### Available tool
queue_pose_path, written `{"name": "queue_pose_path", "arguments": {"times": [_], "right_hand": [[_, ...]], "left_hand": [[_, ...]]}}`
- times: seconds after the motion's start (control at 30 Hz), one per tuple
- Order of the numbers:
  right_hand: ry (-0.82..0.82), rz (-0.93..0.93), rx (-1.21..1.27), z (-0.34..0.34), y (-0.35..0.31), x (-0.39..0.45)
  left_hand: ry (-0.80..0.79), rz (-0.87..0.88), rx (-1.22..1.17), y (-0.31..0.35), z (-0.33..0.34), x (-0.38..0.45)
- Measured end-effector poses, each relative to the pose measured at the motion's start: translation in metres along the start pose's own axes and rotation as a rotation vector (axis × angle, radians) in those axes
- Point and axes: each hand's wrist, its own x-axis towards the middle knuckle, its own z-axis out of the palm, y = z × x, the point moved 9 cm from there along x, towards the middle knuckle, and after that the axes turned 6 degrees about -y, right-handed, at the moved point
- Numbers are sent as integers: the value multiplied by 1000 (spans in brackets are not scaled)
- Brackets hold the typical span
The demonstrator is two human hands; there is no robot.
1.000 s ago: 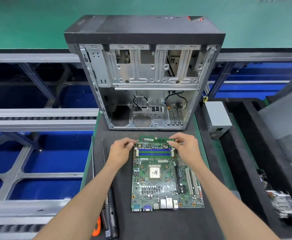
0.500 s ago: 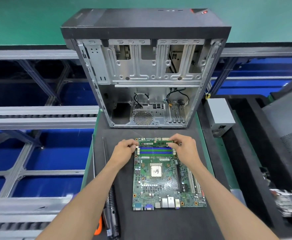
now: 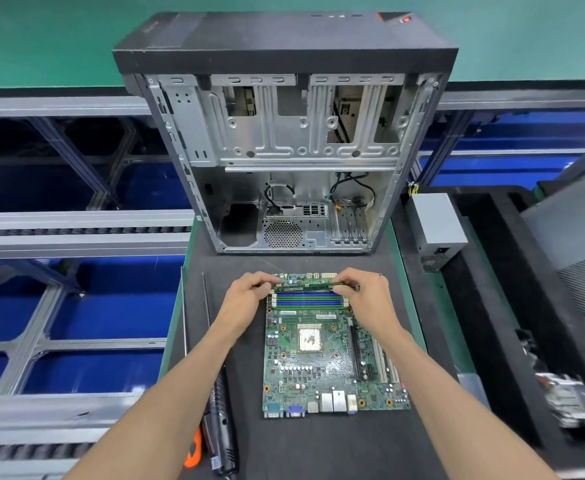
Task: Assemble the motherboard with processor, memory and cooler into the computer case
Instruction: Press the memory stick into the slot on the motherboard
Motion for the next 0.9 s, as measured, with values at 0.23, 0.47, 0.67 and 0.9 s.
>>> {"name": "queue_pose_path", "arguments": {"times": [0.23,0.47,0.67,0.9], "right_hand": [[-62,7,16,-6,1,2],[-146,41,0,-15,3,6],[-187,47,-80,-13,4,7],[-176,39,-114,-13,4,8]], "left_hand": [[56,65,137,11,5,-5],[96,95,189,18,3,-7],[94,98,210,18,3,-6],[94,106,221,19,4,-5]]}}
